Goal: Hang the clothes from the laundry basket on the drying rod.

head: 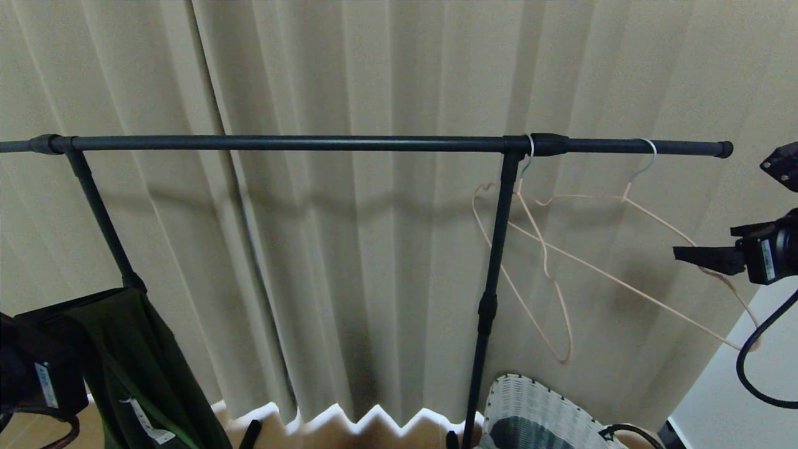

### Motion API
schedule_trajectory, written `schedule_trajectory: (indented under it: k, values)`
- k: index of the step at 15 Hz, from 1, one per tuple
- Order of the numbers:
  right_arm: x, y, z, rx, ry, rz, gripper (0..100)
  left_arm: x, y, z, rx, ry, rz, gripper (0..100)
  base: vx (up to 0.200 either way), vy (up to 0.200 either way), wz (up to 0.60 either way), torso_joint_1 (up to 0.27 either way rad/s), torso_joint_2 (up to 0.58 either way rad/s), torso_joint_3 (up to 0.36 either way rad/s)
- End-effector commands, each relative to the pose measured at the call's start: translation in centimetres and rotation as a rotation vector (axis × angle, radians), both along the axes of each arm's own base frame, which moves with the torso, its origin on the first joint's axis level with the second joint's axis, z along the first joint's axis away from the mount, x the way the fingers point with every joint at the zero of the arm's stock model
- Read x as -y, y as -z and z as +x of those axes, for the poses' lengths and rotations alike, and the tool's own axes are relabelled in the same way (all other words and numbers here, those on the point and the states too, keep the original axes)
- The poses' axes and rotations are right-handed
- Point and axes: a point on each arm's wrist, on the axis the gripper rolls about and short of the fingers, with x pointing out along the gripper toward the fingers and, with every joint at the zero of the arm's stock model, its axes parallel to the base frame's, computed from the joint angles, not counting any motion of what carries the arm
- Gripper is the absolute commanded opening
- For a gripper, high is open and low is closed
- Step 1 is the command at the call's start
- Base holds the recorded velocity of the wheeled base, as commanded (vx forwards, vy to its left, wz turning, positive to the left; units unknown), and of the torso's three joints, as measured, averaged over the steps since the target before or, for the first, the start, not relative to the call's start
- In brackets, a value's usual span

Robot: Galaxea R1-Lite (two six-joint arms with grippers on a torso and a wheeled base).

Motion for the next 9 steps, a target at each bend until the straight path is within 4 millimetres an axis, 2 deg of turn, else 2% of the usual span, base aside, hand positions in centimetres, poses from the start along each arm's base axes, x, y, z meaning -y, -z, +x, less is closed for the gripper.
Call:
schedule_trajectory:
  k: [1, 2, 3, 8, 9]
  values:
    - [0.6, 1.0, 2.9, -0.064, -0.016, 0.025, 100, -0.1, 0.0, -0.2, 0.006, 0.001, -0.002, 0, 0.000, 0.000, 0.00, 0.000, 0.00, 0.000]
    - [1.0, 2.1, 4.3, -0.105, -0.026, 0.025, 100, -0.1, 0.0, -0.3, 0.008, 0.003, -0.003, 0, 0.000, 0.000, 0.00, 0.000, 0.00, 0.000]
    - [1.0, 2.5, 4.5, -0.120, -0.027, 0.030, 100, -0.1, 0.0, -0.3, 0.006, 0.003, -0.002, 0, 0.000, 0.000, 0.00, 0.000, 0.00, 0.000]
    - [0.3, 3.6, 4.0, -0.167, -0.088, 0.080, 100, 0.0, 0.1, -0.2, 0.009, 0.006, -0.003, 0, 0.000, 0.000, 0.00, 0.000, 0.00, 0.000]
    - [-0.4, 3.4, 3.6, -0.176, -0.110, 0.086, 100, 0.0, 0.1, -0.2, 0.013, 0.006, -0.005, 0, 0.000, 0.000, 0.00, 0.000, 0.00, 0.000]
